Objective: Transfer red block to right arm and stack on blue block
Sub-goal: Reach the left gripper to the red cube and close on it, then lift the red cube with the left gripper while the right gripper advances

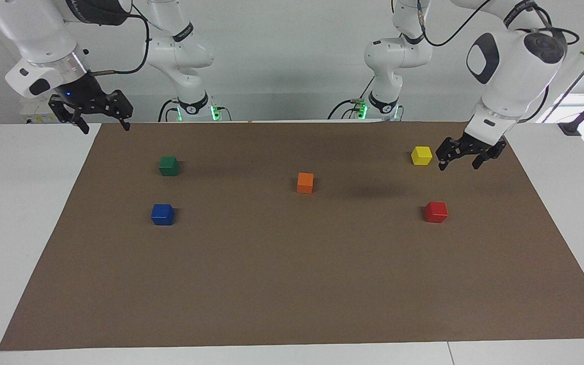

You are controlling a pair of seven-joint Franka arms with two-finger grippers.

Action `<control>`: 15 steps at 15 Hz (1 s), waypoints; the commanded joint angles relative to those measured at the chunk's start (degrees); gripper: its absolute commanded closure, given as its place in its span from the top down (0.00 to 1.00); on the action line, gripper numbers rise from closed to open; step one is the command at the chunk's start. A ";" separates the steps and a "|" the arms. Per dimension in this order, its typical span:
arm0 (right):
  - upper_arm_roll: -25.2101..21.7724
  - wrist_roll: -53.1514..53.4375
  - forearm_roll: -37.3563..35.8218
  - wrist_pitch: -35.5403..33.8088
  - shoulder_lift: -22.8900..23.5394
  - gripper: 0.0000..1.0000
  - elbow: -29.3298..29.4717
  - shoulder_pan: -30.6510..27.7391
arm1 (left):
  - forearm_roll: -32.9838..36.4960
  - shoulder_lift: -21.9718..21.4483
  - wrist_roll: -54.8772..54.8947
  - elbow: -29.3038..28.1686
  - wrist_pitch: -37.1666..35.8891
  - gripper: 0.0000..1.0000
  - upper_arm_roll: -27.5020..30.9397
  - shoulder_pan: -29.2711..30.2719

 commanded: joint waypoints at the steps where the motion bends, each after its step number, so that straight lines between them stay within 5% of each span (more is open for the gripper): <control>1: 0.64 -1.60 2.41 4.38 -4.22 1.00 -7.62 -1.05 | 1.46 2.50 2.22 -4.78 8.12 1.00 0.46 0.19; 5: 0.56 -1.60 12.68 10.10 -5.55 1.00 -15.28 -2.72 | 2.34 6.37 4.49 -11.37 20.51 1.00 0.38 2.56; 9: 0.56 -3.95 25.94 11.95 -5.02 1.00 -19.59 -4.21 | 2.34 8.04 6.42 -12.08 23.52 1.00 0.38 2.92; 15: 0.56 -22.05 48.70 9.86 -4.32 1.00 -26.35 -7.98 | 2.34 10.60 6.52 -12.44 25.55 1.00 0.38 1.95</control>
